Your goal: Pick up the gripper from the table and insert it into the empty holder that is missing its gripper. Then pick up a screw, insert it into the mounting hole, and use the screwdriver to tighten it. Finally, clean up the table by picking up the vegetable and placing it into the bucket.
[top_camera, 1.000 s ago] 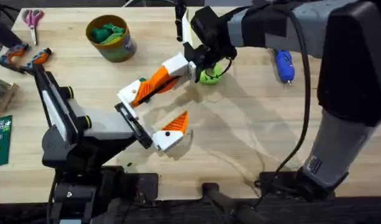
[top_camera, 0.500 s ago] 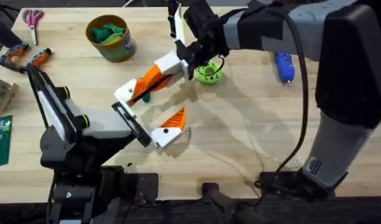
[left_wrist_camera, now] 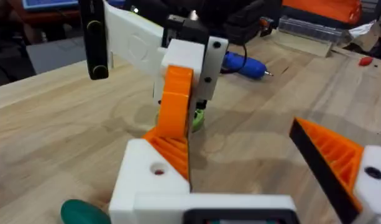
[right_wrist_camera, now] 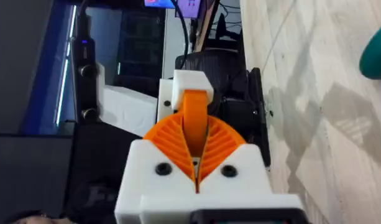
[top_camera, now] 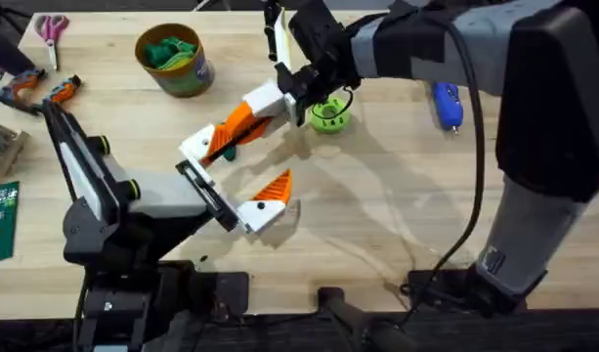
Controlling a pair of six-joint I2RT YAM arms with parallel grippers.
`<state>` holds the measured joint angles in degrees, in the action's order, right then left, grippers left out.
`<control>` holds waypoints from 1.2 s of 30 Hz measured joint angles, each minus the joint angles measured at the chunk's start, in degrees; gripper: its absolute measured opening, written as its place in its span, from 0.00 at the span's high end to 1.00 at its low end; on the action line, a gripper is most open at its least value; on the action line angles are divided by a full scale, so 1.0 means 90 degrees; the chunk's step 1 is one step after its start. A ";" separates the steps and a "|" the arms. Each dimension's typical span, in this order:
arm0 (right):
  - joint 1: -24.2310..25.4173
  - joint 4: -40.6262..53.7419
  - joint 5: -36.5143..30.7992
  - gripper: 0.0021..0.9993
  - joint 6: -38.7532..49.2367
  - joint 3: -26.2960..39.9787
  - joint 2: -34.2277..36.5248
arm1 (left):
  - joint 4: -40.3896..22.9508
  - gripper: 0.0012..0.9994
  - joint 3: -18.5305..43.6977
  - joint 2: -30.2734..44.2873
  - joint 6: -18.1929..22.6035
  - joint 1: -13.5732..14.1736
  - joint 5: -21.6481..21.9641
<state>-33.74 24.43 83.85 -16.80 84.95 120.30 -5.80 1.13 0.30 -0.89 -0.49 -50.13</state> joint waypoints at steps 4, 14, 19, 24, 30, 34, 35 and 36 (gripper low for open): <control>-0.0003 0.0016 0.0000 0.87 -0.0039 0.0000 -0.0002 | 0.0000 0.01 0.0000 0.0000 0.0000 0.0001 -0.0024; -0.0102 -0.0007 0.0083 0.59 -0.0039 0.0000 0.0001 | -0.0039 0.01 0.0000 0.0000 -0.0029 0.0051 -0.0379; -0.0182 -0.0026 0.0075 0.40 -0.0038 0.0000 0.0000 | -0.0061 0.01 0.0000 0.0000 -0.0024 0.0122 -0.0708; -0.0194 -0.0024 0.0074 0.39 -0.0039 0.0000 -0.0002 | -0.0075 0.01 0.0000 0.0000 -0.0024 0.0129 -0.0862; 0.0037 0.0169 0.0074 0.32 0.0091 0.0000 -0.0002 | -0.0087 0.01 0.0000 0.0000 -0.0024 0.0129 -0.0937; 0.0207 0.0675 0.0069 0.30 0.0383 0.0000 -0.0002 | -0.0090 0.01 0.0000 0.0000 -0.0024 0.0129 -0.0959; 0.0250 0.0863 0.0066 0.30 0.0485 0.0000 0.0000 | -0.0090 0.01 0.0000 0.0001 -0.0024 0.0129 -0.0959; 0.0296 0.1098 0.0052 0.30 0.0618 0.0000 -0.0002 | -0.0090 0.01 0.0000 0.0000 -0.0024 0.0129 -0.0960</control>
<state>-31.07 34.30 84.32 -11.23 84.95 120.29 -6.61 1.13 0.30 -1.10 0.67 -58.77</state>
